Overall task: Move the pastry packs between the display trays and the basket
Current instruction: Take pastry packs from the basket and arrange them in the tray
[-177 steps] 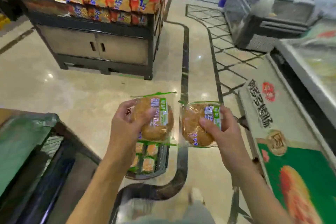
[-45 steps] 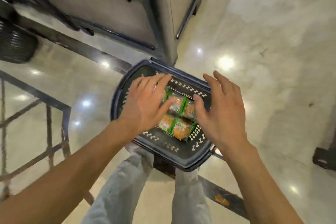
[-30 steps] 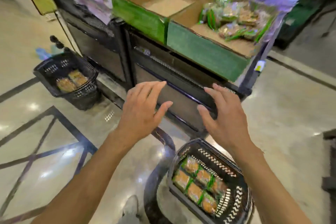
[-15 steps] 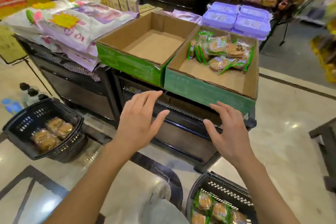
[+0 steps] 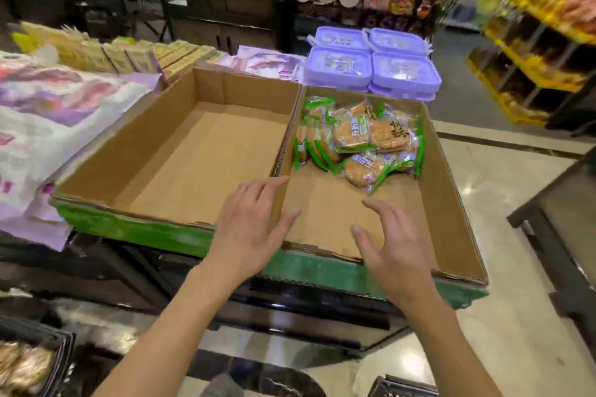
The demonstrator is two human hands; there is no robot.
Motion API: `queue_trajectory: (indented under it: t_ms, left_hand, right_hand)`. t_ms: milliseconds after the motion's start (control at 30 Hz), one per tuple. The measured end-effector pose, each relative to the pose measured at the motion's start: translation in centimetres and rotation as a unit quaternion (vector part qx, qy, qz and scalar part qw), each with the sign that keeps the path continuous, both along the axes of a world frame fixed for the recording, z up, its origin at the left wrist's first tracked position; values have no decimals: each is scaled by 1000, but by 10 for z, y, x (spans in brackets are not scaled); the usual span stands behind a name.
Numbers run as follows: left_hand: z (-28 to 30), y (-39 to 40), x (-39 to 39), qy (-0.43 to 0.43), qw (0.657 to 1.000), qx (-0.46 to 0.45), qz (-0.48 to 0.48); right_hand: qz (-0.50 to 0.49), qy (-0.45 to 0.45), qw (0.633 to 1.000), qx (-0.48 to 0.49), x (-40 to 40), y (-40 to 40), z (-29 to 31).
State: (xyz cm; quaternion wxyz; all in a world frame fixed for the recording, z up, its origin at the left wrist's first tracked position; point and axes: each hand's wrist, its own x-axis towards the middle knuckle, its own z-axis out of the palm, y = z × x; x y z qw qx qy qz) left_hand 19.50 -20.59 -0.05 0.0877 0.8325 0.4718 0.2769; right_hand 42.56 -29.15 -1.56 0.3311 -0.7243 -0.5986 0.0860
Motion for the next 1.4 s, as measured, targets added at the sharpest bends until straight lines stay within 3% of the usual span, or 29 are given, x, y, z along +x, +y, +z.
queue_trajectory:
  t_ms: [333,533,667,933,1133,1267,1400]
  left_hand:
    - [-29,165,30,-45,986,-44,-155]
    - [-30,225,69,-5,967,-63,-248]
    - [-42,243,86,26,964,-60,-256]
    - [-50,248,91,-3,968,-81,-238]
    - [-52,248,92,-13,972,-79,-222]
    - [-48,248,92,13,972,-92,-214]
    - [-47,247,92,78,972,-68,-212]
  right_hand:
    - [-147,2,987,-64,-9,86,0]
    - [-212,-15,973,-92,-11,119,7]
    - [-223,-18,970,-95,0,153,6]
    - [-216,-3,969,-124,61,261,1]
    - [-222,-97,948,-208,80,316,-10]
    - [-227,-43,958,-168,82,320,-17]
    - [-197,50,979,-24,76,300,-16]
